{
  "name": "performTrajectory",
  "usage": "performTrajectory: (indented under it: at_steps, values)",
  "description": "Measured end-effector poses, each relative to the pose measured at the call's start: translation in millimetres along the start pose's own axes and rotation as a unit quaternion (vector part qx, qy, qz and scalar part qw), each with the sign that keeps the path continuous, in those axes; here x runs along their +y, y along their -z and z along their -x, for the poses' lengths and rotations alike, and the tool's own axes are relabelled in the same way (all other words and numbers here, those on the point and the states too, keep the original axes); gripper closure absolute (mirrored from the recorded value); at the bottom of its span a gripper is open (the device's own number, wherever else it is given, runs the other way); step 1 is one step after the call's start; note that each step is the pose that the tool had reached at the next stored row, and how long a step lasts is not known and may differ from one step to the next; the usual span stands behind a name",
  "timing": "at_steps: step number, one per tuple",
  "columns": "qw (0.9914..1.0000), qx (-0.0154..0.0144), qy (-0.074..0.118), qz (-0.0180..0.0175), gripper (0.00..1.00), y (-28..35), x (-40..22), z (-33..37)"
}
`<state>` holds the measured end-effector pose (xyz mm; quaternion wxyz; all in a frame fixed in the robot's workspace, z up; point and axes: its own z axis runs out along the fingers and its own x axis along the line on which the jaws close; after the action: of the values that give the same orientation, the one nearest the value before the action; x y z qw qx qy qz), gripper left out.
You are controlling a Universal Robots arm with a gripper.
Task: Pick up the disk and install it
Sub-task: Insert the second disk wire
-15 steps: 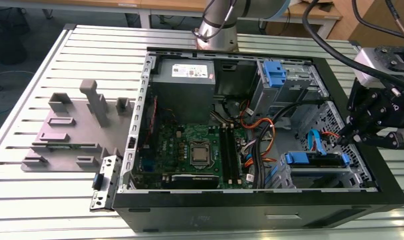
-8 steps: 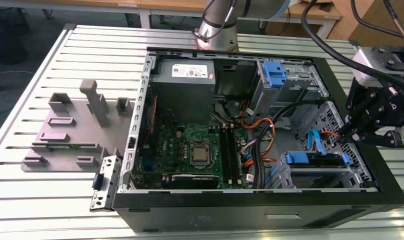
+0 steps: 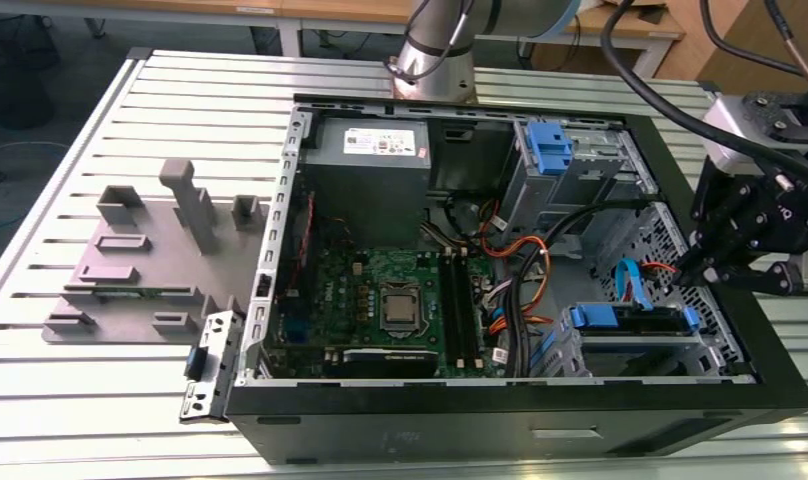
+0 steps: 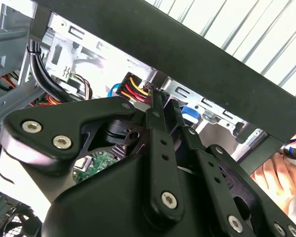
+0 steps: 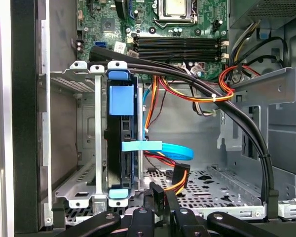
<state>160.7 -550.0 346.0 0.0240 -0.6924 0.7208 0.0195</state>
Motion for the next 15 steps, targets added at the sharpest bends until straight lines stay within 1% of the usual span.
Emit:
performTrajectory:
  at_steps: [5, 14, 15]
  values:
    - [0.99999, 0.0033, 0.000, -0.0003, 0.76, -2.1, 0.3, 0.0]
    - [0.99999, 0.0035, 0.000, -0.0003, 0.76, -2.0, 0.3, 0.0]
    - [0.99999, 0.0035, 0.000, -0.0003, 0.78, -2.0, 0.3, 0.0]
